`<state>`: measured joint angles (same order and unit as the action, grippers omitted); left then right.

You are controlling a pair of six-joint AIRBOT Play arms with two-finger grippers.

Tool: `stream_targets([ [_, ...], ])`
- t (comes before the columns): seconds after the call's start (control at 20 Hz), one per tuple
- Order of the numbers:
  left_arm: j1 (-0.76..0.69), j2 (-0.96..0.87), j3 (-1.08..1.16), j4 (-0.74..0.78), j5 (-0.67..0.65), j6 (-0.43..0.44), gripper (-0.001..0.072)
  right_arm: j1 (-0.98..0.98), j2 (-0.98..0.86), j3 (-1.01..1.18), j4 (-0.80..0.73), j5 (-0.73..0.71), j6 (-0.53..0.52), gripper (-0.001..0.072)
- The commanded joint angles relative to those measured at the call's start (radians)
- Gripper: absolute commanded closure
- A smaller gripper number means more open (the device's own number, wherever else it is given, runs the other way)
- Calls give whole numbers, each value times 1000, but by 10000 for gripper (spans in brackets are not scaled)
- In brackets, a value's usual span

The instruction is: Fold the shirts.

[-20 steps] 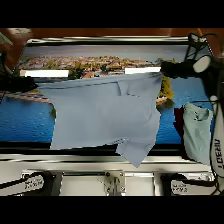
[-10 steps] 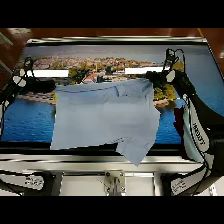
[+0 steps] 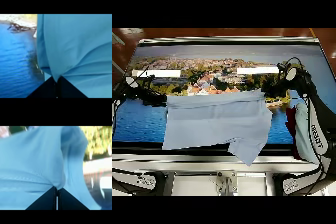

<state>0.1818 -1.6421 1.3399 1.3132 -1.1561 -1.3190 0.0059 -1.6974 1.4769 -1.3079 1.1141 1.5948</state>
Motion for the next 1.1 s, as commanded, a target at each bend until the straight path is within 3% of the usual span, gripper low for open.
stream_targets([
  [0.0, -13, -8, 2, 18, -68, -24, 667, -2, -16, -26, -27, 173, 51, 656],
  [0.25, -13, -27, 2, 19, -58, -76, 666, 38, -26, -68, -27, 130, 95, 651],
  [0.3, -11, -27, 3, 19, -58, -83, 635, 42, -24, -67, -26, 117, 95, 574],
  [0.35, -10, -26, 7, 19, -73, -82, 483, 41, -15, -67, -14, 111, 94, 347],
  [0.4, -6, -25, 20, 19, -98, -82, 311, 35, -1, -65, -9, 111, 85, 185],
  [0.45, 5, -21, 43, 21, -134, -81, 197, 25, 20, -58, -14, 117, 61, 175],
  [0.6, 91, 18, 122, 34, -257, -59, 162, -33, 107, -5, -102, 265, -6, 173],
  [0.7, 180, 67, 113, 12, -337, -53, -6, -103, 177, -11, -182, 378, -16, 174],
  [0.85, 329, 167, -98, -96, -405, 37, -7, -241, 291, -181, -112, 444, -71, 173],
  [0.9, 377, 210, -216, -135, -380, 66, -7, -283, 332, -269, -52, 418, -84, 91],
  [1.05, 503, 315, -548, -249, -278, 190, -8, -360, 433, -499, 133, 300, -138, 72],
])
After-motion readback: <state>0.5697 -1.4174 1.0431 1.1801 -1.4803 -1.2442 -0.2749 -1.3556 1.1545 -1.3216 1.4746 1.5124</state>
